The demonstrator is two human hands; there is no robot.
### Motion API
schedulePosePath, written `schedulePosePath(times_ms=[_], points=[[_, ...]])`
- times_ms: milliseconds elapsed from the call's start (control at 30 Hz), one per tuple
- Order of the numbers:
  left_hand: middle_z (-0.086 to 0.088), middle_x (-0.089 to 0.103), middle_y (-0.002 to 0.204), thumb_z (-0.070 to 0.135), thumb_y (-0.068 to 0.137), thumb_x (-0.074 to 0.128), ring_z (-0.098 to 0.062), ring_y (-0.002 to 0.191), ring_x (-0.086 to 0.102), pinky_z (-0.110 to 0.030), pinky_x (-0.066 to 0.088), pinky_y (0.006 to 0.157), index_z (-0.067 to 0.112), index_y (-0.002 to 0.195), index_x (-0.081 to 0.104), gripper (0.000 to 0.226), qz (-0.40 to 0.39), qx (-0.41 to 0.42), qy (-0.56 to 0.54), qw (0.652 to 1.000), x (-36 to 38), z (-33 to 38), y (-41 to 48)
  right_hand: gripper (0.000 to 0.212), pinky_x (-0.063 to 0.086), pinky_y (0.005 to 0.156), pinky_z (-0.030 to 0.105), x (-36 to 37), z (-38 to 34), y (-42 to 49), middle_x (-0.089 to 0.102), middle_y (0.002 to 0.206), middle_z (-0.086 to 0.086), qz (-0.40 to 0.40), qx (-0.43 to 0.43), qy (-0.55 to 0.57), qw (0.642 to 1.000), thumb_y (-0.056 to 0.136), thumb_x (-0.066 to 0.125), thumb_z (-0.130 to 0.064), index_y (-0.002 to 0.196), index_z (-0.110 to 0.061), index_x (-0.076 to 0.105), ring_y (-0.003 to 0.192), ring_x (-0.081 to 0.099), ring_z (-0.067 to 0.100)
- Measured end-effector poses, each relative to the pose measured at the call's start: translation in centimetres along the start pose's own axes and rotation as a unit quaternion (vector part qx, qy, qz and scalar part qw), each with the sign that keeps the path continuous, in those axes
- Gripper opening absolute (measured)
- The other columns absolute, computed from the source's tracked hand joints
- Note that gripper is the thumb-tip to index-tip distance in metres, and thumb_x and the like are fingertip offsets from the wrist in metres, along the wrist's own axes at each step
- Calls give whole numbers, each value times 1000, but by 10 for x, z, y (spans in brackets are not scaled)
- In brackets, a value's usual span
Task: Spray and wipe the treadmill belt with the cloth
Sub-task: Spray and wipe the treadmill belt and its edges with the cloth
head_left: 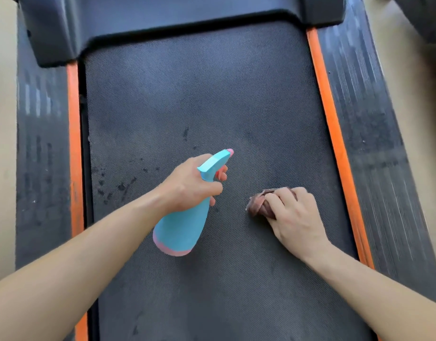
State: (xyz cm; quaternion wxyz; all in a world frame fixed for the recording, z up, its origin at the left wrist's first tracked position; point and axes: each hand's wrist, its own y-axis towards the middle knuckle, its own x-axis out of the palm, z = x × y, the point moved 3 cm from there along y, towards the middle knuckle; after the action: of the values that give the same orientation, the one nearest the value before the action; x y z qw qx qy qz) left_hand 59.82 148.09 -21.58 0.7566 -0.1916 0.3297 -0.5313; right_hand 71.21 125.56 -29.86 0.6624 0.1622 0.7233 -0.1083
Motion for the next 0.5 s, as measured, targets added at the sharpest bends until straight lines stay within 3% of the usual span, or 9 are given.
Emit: schedulePosePath(times_ms=[67,233,367,500], points=[[-8,71,116,-7,85,63,-9,56,69,-24,58,58,7,122,66,39,-17,-7,0,1000,6,-8,-9,28,43,68,44,-1,-9,-11,62,103,7,-2,19,11,1000,84,69,-33,103,-13,65,87,50,34],[2,73,111,1,82,66,-21,62,75,-39,63,72,18,110,68,33,-31,-29,17,999,17,-23,-29,31,42,68,43,-5,-25,-15,62,106,7,8,41,37,998,87,63,-38,106,-13,65,88,51,34],[1,75,99,17,69,65,-26,67,77,-45,65,74,22,90,65,22,-16,-30,17,999,20,-25,-39,38,45,67,43,-6,-32,-17,62,109,6,-6,40,49,998,88,57,-45,108,-14,66,88,52,34],[5,66,76,13,80,69,-19,64,78,-30,55,70,23,80,54,18,18,-48,70,996,19,-32,-41,38,47,67,44,-9,-31,-18,62,109,6,-11,32,48,998,88,56,-46,107,-15,65,87,52,34]])
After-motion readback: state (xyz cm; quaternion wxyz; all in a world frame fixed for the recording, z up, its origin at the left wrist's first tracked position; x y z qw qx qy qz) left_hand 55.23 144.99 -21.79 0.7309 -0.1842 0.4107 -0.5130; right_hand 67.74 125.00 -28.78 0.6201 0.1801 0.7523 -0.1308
